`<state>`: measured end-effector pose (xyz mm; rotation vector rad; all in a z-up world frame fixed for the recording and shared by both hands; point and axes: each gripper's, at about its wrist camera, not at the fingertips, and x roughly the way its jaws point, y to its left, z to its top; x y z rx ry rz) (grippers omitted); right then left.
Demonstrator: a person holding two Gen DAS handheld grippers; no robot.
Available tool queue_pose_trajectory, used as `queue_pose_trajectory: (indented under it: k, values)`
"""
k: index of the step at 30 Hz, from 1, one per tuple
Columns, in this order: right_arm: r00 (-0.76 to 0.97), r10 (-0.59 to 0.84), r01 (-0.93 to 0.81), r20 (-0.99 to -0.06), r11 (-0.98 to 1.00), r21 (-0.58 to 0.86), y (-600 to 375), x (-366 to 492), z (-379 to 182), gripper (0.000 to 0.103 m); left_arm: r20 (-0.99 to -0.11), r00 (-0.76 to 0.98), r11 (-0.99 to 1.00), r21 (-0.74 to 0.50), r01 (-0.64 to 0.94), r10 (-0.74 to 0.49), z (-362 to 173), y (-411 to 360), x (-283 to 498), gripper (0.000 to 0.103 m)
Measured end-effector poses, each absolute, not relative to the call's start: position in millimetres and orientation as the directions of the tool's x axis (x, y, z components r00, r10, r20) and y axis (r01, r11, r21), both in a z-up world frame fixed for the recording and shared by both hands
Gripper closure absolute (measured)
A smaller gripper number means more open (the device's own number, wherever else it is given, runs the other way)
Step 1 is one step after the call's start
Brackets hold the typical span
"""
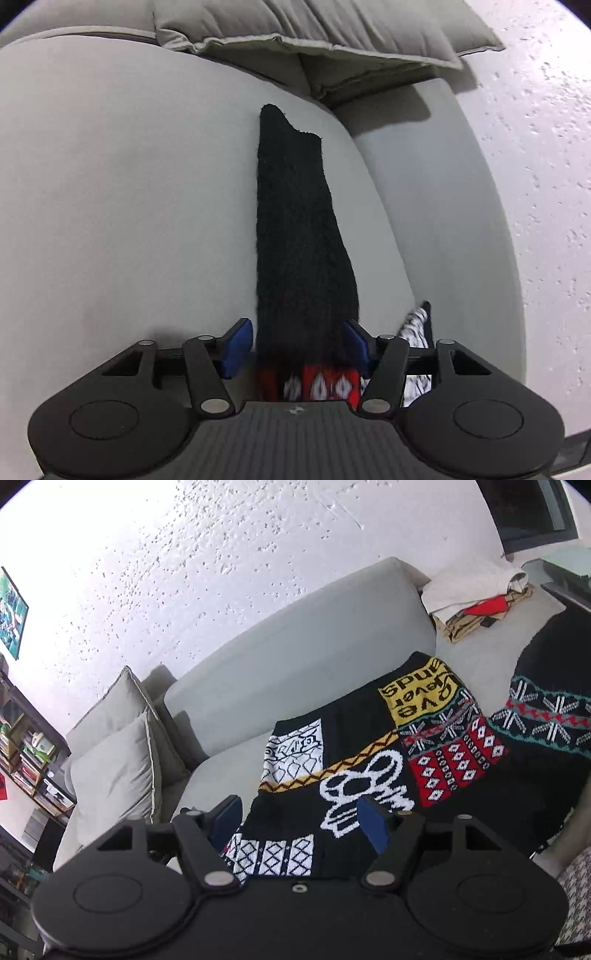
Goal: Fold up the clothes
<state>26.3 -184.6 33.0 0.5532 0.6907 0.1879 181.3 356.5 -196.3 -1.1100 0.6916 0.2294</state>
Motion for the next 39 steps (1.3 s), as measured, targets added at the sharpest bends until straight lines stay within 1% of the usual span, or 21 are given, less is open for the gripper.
queue_pose_trajectory:
  k: [1, 2, 3, 4, 5, 7, 11, 16, 20, 22, 25, 26, 27, 28, 30, 32, 33, 34, 36, 38, 39]
  values:
    - [0.762, 0.34, 0.016, -0.551, 0.841, 0.54, -184.9, 26.4, 33.5, 0.035, -0.621, 0.768, 0.451, -0.738, -0.503, -0.159, -196.3, 357.7, 187.6, 0.048]
    - [0.763, 0.338, 0.016, -0.551, 0.842, 0.539, -185.2, 26.5, 34.0, 0.035, -0.63, 0.763, 0.47, -0.723, -0.506, -0.146, -193.1, 356.6, 189.8, 0.059]
    - [0.764, 0.336, 0.017, -0.551, 0.843, 0.538, -185.6, 26.6, 34.5, 0.035, -0.638, 0.758, 0.49, -0.708, -0.51, -0.133, -189.8, 355.4, 192.1, 0.067]
    - [0.764, 0.333, 0.019, -0.552, 0.845, 0.535, -186.1, 26.6, 34.3, 0.035, -0.647, 0.753, 0.508, -0.692, -0.513, -0.12, -186.6, 354.3, 194.3, 0.08]
    - [0.764, 0.332, 0.017, -0.553, 0.847, 0.531, -186.3, 26.7, 34.3, 0.035, -0.655, 0.748, 0.527, -0.676, -0.516, -0.107, -183.3, 353.1, 196.6, 0.09]
    - [0.762, 0.334, 0.013, -0.556, 0.849, 0.528, -187.1, 26.5, 33.4, 0.035, -0.67, 0.738, 0.562, -0.642, -0.521, -0.08, -176.8, 350.8, 201.1, 0.093]
    - [0.759, 0.341, 0.01, -0.555, 0.846, 0.534, -191.6, 25.0, 32.0, 0.035, -0.69, 0.723, 0.632, -0.57, -0.525, -0.022, -161.6, 344.2, 208.4, 0.095]
    - [0.763, 0.364, 0.005, -0.534, 0.823, 0.568, -205.8, 16.8, 32.4, 0.035, -0.624, 0.778, 0.762, -0.472, -0.444, 0.066, -108.8, 304.6, 189.0, 0.095]
    - [0.781, 0.366, 0.004, -0.506, 0.807, 0.591, -223.7, 5.4, 35.0, 0.035, -0.535, 0.838, 0.854, -0.383, -0.351, 0.104, -63.0, 260.1, 166.8, 0.096]
    - [0.79, 0.366, 0.009, -0.492, 0.795, 0.606, -235.0, -0.6, 35.3, 0.035, -0.477, 0.873, 0.915, -0.297, -0.272, 0.105, -40.6, 222.4, 151.4, 0.096]
    - [0.804, 0.359, 0.024, -0.474, 0.777, 0.63, -252.4, -7.5, 33.7, 0.034, -0.4, 0.914, 0.989, -0.097, -0.116, 0.068, -14.8, 144.1, 125.6, 0.096]
    - [0.807, 0.356, 0.031, -0.47, 0.771, 0.637, -257.8, -9.3, 32.4, 0.035, -0.391, 0.92, 0.998, -0.027, -0.05, 0.035, -12.3, 114.2, 114.6, 0.096]
    - [0.811, 0.353, 0.038, -0.467, 0.764, 0.644, -263.2, -11.2, 31.2, 0.034, -0.401, 0.916, 0.999, 0.04, 0.013, 0.005, -15.0, 86.4, 105.0, 0.095]
    - [0.814, 0.349, 0.045, -0.463, 0.758, 0.651, -268.5, -13.1, 29.9, 0.034, -0.431, 0.902, 0.991, 0.11, 0.077, -0.023, -22.5, 57.6, 97.0, 0.095]
    - [0.821, 0.343, 0.058, -0.456, 0.745, 0.664, -279.3, -16.8, 27.4, 0.034, -0.516, 0.854, 0.949, 0.234, 0.21, -0.062, -46.0, 5.6, 80.5, 0.093]
    - [0.828, 0.336, 0.072, -0.449, 0.731, 0.678, -290.0, -20.5, 24.9, 0.032, -0.629, 0.774, 0.901, 0.292, 0.32, -0.071, -79.0, -24.6, 68.5, 0.078]
    - [0.831, 0.332, 0.078, -0.446, 0.725, 0.685, -295.4, -22.4, 23.6, 0.032, -0.686, 0.725, 0.874, 0.308, 0.375, -0.069, -96.6, -37.1, 63.7, 0.078]
    - [0.828, 0.331, 0.088, -0.453, 0.721, 0.688, -299.3, -21.9, 20.5, 0.032, -0.731, 0.679, 0.855, 0.307, 0.417, -0.069, -111.1, -45.0, 58.9, 0.078]
    - [0.82, 0.329, 0.108, -0.468, 0.714, 0.692, -306.9, -20.7, 14.1, 0.031, -0.772, 0.628, 0.869, 0.24, 0.433, -0.1, -122.4, -37.3, 49.1, 0.077]
    - [0.813, 0.328, 0.126, -0.481, 0.708, 0.695, -313.3, -18.8, 6.8, 0.031, -0.765, 0.63, 0.904, 0.168, 0.393, -0.132, -113.3, -19.8, 40.2, 0.058]
    - [0.806, 0.331, 0.135, -0.491, 0.704, 0.697, -314.3, -15.6, 1.5, 0.031, -0.758, 0.636, 0.921, 0.133, 0.366, -0.144, -106.5, -7.4, 38.4, 0.056]
